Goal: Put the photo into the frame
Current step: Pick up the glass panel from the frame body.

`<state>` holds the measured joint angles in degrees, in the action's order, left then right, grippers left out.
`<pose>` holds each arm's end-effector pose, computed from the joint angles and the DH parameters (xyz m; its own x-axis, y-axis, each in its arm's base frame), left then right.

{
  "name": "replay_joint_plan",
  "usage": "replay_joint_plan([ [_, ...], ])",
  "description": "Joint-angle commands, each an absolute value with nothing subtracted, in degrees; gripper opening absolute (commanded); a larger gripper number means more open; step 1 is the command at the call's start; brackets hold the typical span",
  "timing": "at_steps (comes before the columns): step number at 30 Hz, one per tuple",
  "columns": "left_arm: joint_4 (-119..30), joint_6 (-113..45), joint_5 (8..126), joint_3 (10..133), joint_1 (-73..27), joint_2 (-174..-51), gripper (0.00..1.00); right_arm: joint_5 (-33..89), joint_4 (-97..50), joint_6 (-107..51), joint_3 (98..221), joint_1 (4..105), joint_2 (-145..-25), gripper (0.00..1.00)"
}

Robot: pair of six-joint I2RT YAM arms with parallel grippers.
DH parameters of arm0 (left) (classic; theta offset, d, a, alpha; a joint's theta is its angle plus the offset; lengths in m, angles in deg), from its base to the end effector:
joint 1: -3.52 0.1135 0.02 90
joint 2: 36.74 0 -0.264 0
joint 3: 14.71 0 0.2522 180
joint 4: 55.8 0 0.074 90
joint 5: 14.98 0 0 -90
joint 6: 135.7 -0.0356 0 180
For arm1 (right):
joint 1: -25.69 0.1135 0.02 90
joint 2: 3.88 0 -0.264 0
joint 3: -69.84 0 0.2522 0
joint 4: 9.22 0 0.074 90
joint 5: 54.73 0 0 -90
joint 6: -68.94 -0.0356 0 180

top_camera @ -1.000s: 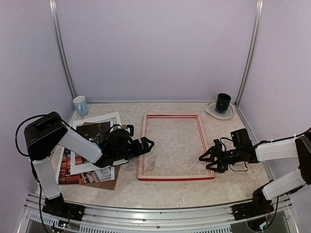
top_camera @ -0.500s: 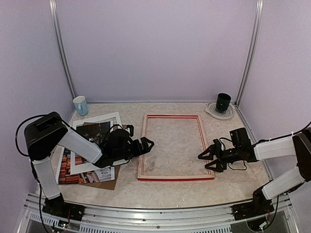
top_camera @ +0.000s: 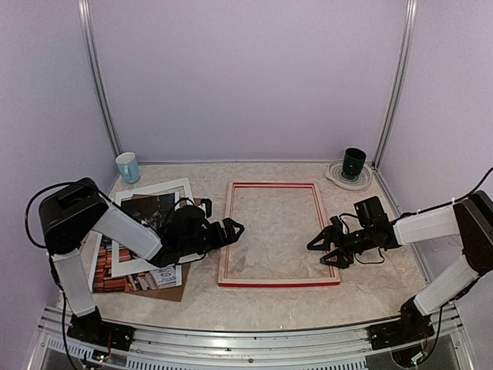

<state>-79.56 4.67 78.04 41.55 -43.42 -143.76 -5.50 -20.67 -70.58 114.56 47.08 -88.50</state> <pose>0.2434 -0.2577 0.1209 -0.7350 -0.3400 -0.5867 0.2062 0.7122 -0.6710 0.2260 0.1135 0.1357 -0.9710 0.2383 -0.0175 0.1273 0.5779 0.8061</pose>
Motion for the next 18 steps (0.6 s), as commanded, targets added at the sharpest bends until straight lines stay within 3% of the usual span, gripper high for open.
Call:
replay_joint_plan([
  [1, -82.16, 5.38, 76.25, 41.05, -44.11, -145.14, 0.99, -4.32, -21.93, -69.22, 116.89, 47.92, -90.04, 0.82],
  [10, -82.98, 5.7, 75.38, 40.94, -44.12, -146.19, 0.99, -5.69, -19.92, -68.38, 119.76, 48.63, -95.94, 0.79],
  [18, -82.77, 5.61, 76.3, 39.59, -44.12, -144.99, 0.99, -5.78, -19.63, -67.91, 118.7, 48.63, -94.22, 0.54],
])
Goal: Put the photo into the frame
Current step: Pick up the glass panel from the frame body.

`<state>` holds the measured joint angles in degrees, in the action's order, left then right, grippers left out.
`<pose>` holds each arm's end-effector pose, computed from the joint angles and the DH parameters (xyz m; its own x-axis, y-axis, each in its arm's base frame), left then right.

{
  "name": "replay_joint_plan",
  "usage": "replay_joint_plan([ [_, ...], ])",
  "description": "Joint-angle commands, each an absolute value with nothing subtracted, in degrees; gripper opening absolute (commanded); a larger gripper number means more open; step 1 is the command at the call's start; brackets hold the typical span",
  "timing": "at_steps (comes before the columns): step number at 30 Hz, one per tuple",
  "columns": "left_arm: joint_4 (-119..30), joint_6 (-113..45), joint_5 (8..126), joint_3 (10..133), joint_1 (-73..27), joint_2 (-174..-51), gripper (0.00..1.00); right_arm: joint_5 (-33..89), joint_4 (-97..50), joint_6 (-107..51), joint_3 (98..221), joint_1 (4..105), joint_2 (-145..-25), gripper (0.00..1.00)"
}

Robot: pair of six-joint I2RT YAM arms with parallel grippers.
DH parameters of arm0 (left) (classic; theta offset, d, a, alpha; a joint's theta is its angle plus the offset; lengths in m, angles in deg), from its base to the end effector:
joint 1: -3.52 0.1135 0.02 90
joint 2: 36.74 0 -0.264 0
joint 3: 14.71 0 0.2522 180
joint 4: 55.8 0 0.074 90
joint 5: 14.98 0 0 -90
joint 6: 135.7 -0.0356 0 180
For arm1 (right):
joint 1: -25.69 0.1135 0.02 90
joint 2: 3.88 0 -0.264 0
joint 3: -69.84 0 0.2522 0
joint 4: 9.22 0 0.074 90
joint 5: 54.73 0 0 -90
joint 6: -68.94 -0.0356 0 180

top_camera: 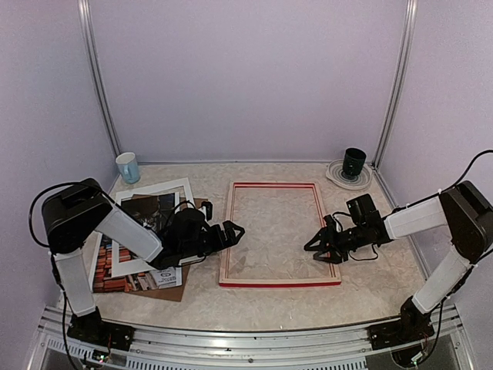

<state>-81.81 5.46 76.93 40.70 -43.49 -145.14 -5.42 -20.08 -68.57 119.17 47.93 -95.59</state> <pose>0.2414 -0.2573 0.1129 -0.7477 -0.3396 -0.5707 0.2048 0.6995 -0.6846 0.2454 0.1254 0.1265 -0.9788 0.2038 -0.0191 0.1090 0.5979 0.7941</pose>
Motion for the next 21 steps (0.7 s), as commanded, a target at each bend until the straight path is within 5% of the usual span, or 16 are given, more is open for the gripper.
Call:
replay_joint_plan([
  [1, -82.55, 5.61, 76.41, 39.57, -44.12, -144.69, 0.99, -5.84, -19.56, -67.79, 118.6, 48.63, -93.86, 0.49],
  [15, -80.96, 5.43, 77.08, 38.96, -44.03, -141.09, 0.99, -8.95, -16.42, -66.95, 117.11, 48.63, -91.91, 0.01],
  [21, -78.76, 5.1, 78.56, 39.22, -44.03, -139.2, 0.99, -7.65, -19.62, -65.72, 118.32, 48.54, -89.37, 0.0],
])
